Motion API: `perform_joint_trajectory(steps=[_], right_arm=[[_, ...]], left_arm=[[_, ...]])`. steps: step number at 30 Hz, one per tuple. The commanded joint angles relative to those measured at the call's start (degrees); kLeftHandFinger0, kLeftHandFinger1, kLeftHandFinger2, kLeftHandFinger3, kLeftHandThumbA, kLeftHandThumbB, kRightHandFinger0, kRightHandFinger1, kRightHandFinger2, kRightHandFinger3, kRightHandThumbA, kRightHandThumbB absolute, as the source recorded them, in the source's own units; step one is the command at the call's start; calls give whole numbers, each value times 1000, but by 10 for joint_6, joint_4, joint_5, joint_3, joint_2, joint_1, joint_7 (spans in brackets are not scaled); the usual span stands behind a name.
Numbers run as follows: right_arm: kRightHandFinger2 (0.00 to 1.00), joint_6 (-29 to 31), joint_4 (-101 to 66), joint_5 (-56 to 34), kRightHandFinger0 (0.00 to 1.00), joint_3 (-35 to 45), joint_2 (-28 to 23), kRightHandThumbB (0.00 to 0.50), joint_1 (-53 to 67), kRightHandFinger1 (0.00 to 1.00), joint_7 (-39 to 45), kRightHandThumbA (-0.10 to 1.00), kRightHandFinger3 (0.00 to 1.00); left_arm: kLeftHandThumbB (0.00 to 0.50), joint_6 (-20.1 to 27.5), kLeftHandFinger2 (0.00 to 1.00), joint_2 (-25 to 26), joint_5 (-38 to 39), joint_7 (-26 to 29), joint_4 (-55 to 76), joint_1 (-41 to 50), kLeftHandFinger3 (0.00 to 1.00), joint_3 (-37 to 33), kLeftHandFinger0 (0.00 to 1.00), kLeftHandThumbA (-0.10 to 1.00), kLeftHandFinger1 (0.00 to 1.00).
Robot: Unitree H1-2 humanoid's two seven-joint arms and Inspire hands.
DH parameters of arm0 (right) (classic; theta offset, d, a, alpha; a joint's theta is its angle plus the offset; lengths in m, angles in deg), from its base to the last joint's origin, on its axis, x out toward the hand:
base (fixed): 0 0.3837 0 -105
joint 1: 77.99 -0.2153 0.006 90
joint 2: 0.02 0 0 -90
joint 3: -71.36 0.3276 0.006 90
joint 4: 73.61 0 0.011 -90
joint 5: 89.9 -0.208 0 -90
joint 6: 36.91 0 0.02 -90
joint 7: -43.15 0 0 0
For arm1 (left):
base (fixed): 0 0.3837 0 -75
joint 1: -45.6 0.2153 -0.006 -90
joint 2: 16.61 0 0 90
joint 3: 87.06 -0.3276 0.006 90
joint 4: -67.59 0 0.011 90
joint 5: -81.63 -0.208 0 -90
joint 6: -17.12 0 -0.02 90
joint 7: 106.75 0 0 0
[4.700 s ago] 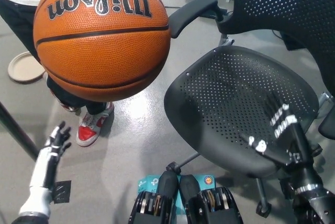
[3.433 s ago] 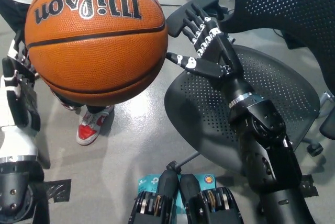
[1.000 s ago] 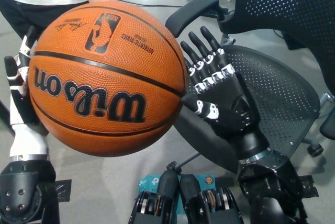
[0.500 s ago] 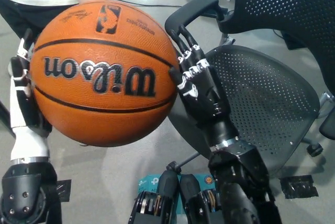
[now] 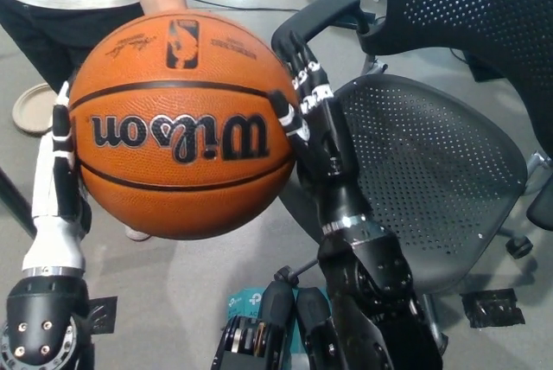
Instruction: The robot grabs the basketball from a person using both hands and then drops it on the black chair in the front
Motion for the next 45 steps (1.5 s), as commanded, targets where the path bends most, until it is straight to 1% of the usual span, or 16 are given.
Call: perform_joint_trajectory(steps=[1,6,9,13,14,17,22,24,28,29,31,33,34,37,38,45], right_arm=[[1000,3,9,115,1000,-88,73,189,-85,1000,-29,1000,1000],[1000,1,2,114,1000,-71,73,190,-106,1000,-34,1000,1000],[1000,-6,-8,98,1000,-63,66,220,-120,1000,-34,1000,1000],[1000,-38,-50,85,1000,-44,47,207,-155,1000,-44,1000,1000],[1000,-47,-57,75,1000,-41,44,236,-161,1000,-43,1000,1000],[1000,-80,-81,63,1000,-23,23,244,-194,1000,-44,1000,1000],[1000,-114,-110,44,1000,12,-14,215,-230,1000,-59,1000,1000],[1000,-137,-118,32,1000,32,-29,222,-235,1000,-68,1000,1000],[1000,-147,-104,1,1000,67,-52,214,-240,1000,-71,1000,1000],[1000,-160,-99,3,1000,79,-65,225,-240,1000,-77,1000,1000],[1000,-177,-92,-27,1000,95,-78,228,-238,1000,-64,1000,1000],[1000,-185,-81,-27,1000,108,-93,209,-236,1000,-66,1000,1000],[1000,-179,-71,-37,1000,115,-102,185,-234,1000,-57,1000,1000],[1000,-187,-51,-67,1000,143,-114,177,-222,1000,-53,1000,1000],[1000,-185,-38,-88,1000,157,-121,154,-216,1000,-42,1000,1000],[1000,-195,36,-107,1000,214,-131,137,-211,1000,-57,1000,1000]], left_arm=[[166,-39,1000,-5,-30,-67,80,-64,1000,-88,1000,1000,1000],[138,-66,1000,3,-44,-65,85,-98,1000,-98,1000,1000,1000],[140,-81,1000,3,-46,-64,86,-125,1000,-104,1000,1000,1000],[156,-94,1000,-1,-51,-63,76,-176,1000,-115,1000,1000,1000],[156,-94,1000,1,-63,-63,71,-196,1000,-122,1000,1000,1000],[151,-105,1000,1,-73,-65,60,-240,1000,-133,1000,1000,1000],[134,-124,1000,-10,-83,-73,16,-315,1000,-157,1000,1000,1000],[106,-124,1000,-18,-81,-73,-23,-344,1000,-167,1000,1000,1000],[98,-94,1000,-38,-85,-60,-107,-379,1000,-183,1000,1000,1000],[121,-85,1000,-51,-93,-52,-148,-394,1000,-191,1000,1000,1000],[134,-99,1000,-69,-91,-45,-182,-405,1000,-194,1000,1000,1000],[139,-99,1000,-94,-79,-40,-224,-413,1000,-189,1000,1000,1000],[132,-85,1000,-105,-78,-36,-252,-420,1000,-187,1000,1000,1000],[112,-70,1000,-135,-75,-34,-324,-435,1000,-181,1000,1000,1000],[105,-55,1000,-150,-75,-28,-364,-444,1000,-178,1000,1000,1000],[110,-9,1000,-198,-69,-14,-546,-489,1000,-153,1000,1000,1000]])
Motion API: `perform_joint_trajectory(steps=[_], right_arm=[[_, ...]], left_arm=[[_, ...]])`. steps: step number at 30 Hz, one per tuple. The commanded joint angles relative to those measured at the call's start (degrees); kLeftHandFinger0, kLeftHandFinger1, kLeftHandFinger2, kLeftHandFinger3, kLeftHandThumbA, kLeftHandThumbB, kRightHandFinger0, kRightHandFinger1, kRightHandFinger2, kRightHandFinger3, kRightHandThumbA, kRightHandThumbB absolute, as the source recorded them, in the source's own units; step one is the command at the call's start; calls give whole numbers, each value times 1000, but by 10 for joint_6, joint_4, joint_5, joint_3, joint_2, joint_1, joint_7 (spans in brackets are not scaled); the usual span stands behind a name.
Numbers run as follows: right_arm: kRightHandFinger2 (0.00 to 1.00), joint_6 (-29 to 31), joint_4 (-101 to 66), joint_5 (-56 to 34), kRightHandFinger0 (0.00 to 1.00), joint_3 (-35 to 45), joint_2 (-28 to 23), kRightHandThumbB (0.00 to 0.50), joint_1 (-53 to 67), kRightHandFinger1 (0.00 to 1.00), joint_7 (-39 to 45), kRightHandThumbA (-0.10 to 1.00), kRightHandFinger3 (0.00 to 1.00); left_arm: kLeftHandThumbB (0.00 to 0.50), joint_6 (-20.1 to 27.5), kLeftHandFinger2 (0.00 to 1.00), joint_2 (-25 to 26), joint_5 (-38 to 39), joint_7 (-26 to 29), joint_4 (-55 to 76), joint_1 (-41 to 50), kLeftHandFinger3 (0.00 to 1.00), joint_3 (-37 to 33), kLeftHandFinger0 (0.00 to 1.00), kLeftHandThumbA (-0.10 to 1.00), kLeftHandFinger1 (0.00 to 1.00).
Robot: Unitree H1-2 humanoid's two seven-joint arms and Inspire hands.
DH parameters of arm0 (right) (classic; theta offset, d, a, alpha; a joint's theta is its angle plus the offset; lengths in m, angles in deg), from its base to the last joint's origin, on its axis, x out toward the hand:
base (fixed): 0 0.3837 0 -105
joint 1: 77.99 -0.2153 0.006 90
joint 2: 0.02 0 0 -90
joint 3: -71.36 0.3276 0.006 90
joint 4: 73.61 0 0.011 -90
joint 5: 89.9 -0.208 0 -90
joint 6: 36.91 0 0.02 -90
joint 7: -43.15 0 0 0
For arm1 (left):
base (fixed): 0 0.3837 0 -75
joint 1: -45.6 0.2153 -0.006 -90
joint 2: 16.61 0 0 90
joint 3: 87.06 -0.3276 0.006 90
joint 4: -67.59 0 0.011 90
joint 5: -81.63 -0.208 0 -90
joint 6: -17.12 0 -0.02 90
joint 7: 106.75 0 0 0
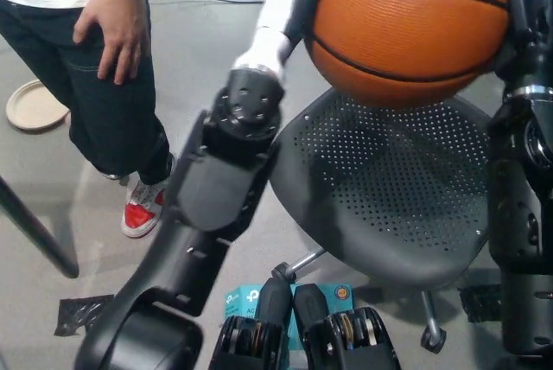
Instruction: The robot grabs the basketball from a person using both hands and then drops it on the black chair in the front
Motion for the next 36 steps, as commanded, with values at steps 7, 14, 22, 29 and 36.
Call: perform_joint_trajectory(steps=[7,14,22,29,36], right_arm=[[1000,9,74,-61,1000,2,20,113,-57,1000,90,1000,1000],[1000,24,127,-76,1000,23,10,106,-59,1000,111,1000,1000],[1000,18,165,-58,1000,13,-23,181,-60,1000,136,1000,1000],[1000,63,207,-49,1000,37,-107,202,-73,1000,144,1000,1000],[1000,60,199,-57,1000,67,-159,211,-85,1000,152,1000,1000]], left_arm=[[135,137,1000,-102,26,-15,-213,-108,1000,1,1000,1000,1000],[144,177,1000,-110,26,-16,-307,-138,1000,12,1000,1000,1000],[151,195,1000,-87,-14,-11,-347,-156,1000,-25,1000,1000,1000],[177,189,1000,-26,-10,-8,-335,-163,1000,-30,1000,1000,1000],[174,196,1000,17,9,-27,-338,-168,1000,-17,1000,1000,1000]])
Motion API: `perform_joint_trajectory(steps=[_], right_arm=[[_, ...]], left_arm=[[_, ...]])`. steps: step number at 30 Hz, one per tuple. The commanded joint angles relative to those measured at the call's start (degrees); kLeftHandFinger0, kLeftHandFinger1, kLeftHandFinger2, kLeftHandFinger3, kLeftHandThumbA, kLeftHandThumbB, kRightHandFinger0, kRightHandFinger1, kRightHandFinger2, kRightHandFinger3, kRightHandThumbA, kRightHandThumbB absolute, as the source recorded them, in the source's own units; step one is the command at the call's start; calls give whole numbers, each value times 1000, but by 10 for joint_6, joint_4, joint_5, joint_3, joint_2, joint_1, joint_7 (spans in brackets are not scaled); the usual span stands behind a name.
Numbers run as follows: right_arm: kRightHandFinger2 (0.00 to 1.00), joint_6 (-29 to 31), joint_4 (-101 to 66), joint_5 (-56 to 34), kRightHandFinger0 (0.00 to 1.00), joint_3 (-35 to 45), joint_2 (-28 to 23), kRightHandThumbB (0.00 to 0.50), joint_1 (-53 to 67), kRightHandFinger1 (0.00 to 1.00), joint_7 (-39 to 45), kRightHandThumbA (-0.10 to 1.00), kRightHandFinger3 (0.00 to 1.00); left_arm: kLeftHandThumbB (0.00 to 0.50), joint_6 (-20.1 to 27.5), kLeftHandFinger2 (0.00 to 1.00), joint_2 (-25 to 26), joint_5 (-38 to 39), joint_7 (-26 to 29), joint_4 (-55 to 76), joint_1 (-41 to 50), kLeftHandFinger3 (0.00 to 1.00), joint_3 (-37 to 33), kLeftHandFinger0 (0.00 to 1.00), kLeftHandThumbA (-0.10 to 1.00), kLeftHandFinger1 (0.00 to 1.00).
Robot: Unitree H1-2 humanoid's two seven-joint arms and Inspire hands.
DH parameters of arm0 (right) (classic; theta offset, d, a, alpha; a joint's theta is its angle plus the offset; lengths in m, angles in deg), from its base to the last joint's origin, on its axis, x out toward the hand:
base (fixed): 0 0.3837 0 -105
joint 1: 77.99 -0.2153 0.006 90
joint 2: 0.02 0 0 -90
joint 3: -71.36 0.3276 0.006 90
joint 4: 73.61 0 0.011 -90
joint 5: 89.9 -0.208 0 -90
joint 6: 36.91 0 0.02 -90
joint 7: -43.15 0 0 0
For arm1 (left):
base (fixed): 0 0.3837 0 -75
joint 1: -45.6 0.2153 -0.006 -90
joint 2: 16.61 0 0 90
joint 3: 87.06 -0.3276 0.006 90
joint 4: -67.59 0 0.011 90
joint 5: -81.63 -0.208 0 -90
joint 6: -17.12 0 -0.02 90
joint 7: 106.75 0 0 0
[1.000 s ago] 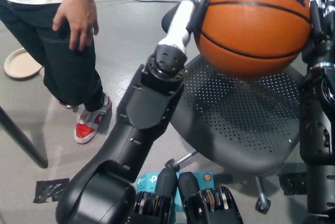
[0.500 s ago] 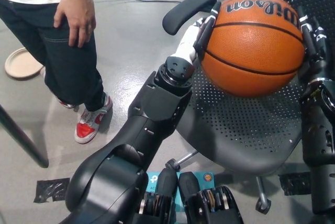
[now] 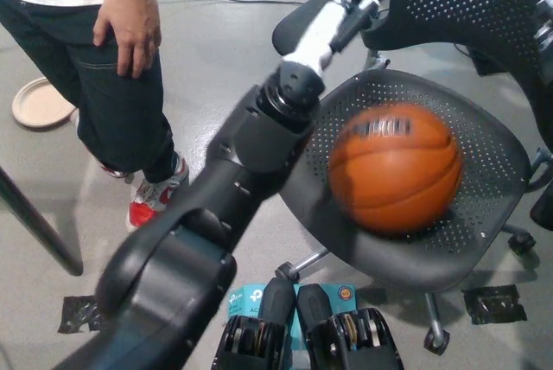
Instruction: The robot grabs the basketball from a person using both hands and then drops it on the black chair in the front
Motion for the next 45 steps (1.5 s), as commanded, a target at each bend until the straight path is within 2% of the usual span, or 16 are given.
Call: perform_joint_trajectory(steps=[1,6,14,17,19,24,26,27,31,32,36,37,38,40,43,45], right_arm=[[1000,32,-22,-17,1000,14,-22,212,-31,1000,31,1000,1000],[1000,27,-62,-19,1000,25,-25,239,-19,1000,29,1000,1000],[1000,29,-139,-5,1000,21,-14,198,-8,1000,19,1000,1000],[1000,11,-214,0,1000,7,-4,205,17,1000,20,1000,1000],[1000,7,-285,19,1000,-16,2,243,45,1000,23,1000,1000],[1000,13,-382,45,1000,-59,13,245,102,1000,35,1000,1000],[1000,45,-468,85,1000,-128,50,235,228,1000,61,1000,1000],[1000,60,-482,101,1000,-149,60,259,261,1000,64,1000,1000],[1000,58,-487,100,1000,-151,57,260,267,1000,59,1000,1000],[1000,108,-516,136,1000,-201,84,242,356,1000,71,1000,1000],[1000,124,-517,139,1000,-220,95,258,387,1000,71,1000,1000],[1000,134,-495,142,1000,-236,104,232,417,1000,73,1000,1000],[1000,134,-496,142,1000,-237,104,230,419,1000,72,1000,1000],[1000,144,-455,151,1000,-242,112,165,434,1000,61,1000,1000],[1000,148,-455,152,1000,-245,110,161,434,1000,58,1000,1000],[1000,177,-386,166,1000,-238,116,122,451,1000,38,1000,1000]], left_arm=[[174,27,1000,18,3,-20,17,-26,1000,10,1000,1000,1000],[187,44,1000,19,2,-23,28,-2,1000,11,1000,1000,1000],[185,21,1000,32,4,-50,98,37,1000,11,1000,1000,1000],[155,18,1000,46,16,-84,201,100,1000,11,1000,1000,1000],[177,6,1000,54,20,-97,302,155,1000,9,1000,1000,1000],[189,-11,1000,72,8,-110,434,226,1000,-2,1000,1000,1000],[220,-1,1000,92,10,-121,595,339,1000,-11,1000,1000,1000],[246,1,1000,96,20,-122,645,376,1000,-7,1000,1000,1000],[251,-6,1000,94,18,-125,652,380,1000,-8,1000,1000,1000],[136,42,1000,104,50,-111,762,495,1000,16,1000,1000,1000],[106,60,1000,107,66,-102,795,544,1000,34,1000,1000,1000],[100,78,1000,129,87,-103,822,612,1000,57,1000,1000,1000],[100,77,1000,129,87,-104,824,614,1000,56,1000,1000,1000],[111,98,1000,144,103,-101,812,658,1000,84,1000,1000,1000],[110,96,1000,142,104,-106,816,661,1000,88,1000,1000,1000],[122,116,1000,152,117,-105,763,688,1000,114,1000,1000,1000]])
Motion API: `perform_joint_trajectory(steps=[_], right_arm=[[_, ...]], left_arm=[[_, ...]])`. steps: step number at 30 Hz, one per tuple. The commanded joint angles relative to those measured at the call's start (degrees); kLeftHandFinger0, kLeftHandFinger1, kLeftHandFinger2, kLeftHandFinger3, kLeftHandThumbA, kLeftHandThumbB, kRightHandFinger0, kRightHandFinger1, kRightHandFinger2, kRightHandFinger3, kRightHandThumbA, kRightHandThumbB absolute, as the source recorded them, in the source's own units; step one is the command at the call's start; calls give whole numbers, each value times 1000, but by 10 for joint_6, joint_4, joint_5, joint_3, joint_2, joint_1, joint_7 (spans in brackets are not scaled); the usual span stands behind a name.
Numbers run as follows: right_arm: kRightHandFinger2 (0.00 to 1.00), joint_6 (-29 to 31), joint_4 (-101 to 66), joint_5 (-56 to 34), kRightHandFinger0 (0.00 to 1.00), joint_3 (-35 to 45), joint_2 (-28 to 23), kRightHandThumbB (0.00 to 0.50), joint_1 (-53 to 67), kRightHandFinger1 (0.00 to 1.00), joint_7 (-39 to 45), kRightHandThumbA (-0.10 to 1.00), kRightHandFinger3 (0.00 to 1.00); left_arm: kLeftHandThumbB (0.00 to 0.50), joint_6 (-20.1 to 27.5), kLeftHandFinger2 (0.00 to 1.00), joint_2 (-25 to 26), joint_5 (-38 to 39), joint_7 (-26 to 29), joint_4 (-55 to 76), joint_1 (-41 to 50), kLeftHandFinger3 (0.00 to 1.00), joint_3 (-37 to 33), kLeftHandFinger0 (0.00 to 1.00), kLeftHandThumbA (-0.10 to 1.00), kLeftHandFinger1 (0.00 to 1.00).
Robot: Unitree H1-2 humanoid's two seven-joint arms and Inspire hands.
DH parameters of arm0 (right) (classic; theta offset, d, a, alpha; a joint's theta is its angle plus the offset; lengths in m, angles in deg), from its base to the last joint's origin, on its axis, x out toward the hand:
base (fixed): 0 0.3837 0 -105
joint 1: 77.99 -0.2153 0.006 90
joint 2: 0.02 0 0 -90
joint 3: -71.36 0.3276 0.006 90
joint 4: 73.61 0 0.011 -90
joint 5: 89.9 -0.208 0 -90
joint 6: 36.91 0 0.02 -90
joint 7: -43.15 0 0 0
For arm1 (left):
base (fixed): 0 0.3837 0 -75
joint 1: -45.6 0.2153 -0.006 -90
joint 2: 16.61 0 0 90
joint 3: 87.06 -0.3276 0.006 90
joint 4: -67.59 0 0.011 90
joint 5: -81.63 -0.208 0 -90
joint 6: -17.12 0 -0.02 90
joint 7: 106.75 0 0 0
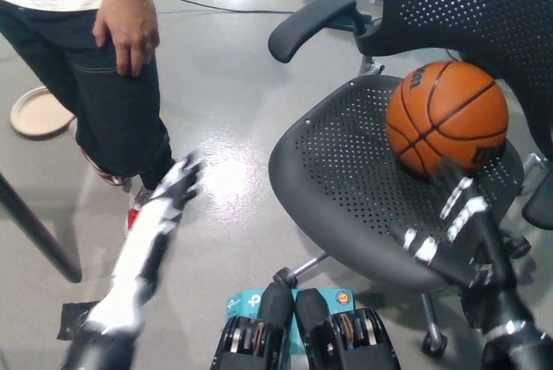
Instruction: The robot grabs the basketball from a person using both hands and then drops it on the black chair in the front
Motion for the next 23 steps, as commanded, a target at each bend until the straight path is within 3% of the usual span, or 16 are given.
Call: perform_joint_trajectory(steps=[1,14,23], right_arm=[[1000,109,37,51,1000,-8,7,129,5,1000,13,1000,1000],[1000,158,148,53,1000,10,2,123,27,1000,21,1000,1000],[1000,169,163,46,1000,17,1,128,34,1000,30,1000,1000]], left_arm=[[110,76,1000,17,69,-16,-3,24,1000,44,1000,1000,1000],[92,95,1000,0,99,-34,-87,55,1000,70,1000,1000,1000],[102,128,1000,6,74,-33,-160,49,1000,66,1000,1000,1000]])
